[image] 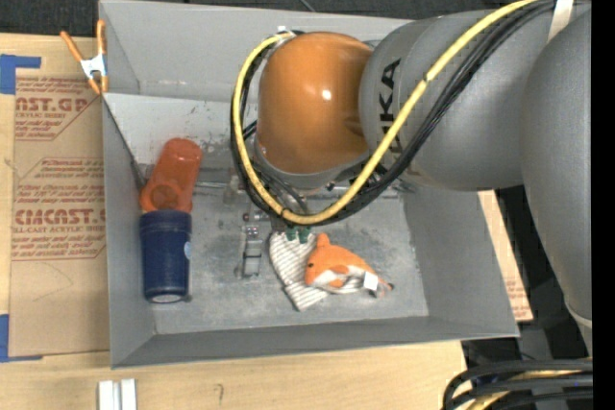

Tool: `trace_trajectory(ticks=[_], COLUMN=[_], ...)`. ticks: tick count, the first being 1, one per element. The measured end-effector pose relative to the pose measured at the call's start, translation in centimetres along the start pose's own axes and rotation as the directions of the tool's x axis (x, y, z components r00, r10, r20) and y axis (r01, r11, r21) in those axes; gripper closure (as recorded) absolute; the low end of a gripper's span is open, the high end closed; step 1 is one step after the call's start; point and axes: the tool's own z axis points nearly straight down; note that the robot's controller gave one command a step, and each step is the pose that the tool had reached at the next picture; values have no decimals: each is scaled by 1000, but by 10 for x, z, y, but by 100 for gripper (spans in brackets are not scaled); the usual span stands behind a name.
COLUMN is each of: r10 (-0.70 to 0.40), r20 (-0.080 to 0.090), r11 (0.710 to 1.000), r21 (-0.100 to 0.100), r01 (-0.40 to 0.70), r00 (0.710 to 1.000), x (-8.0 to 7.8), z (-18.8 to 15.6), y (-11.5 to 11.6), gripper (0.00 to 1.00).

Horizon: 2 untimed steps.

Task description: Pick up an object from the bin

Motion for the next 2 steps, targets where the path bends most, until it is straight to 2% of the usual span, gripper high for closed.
trace_trajectory(ticks=[1,2], r10=[-3,126], r20=[7,-2], r11=[1000,992], r21=[-3,2], r01=[3,-126], r00=[1000,992], x=[13,-3], z=[42,71], y=[-32,-48], gripper=[0,0])
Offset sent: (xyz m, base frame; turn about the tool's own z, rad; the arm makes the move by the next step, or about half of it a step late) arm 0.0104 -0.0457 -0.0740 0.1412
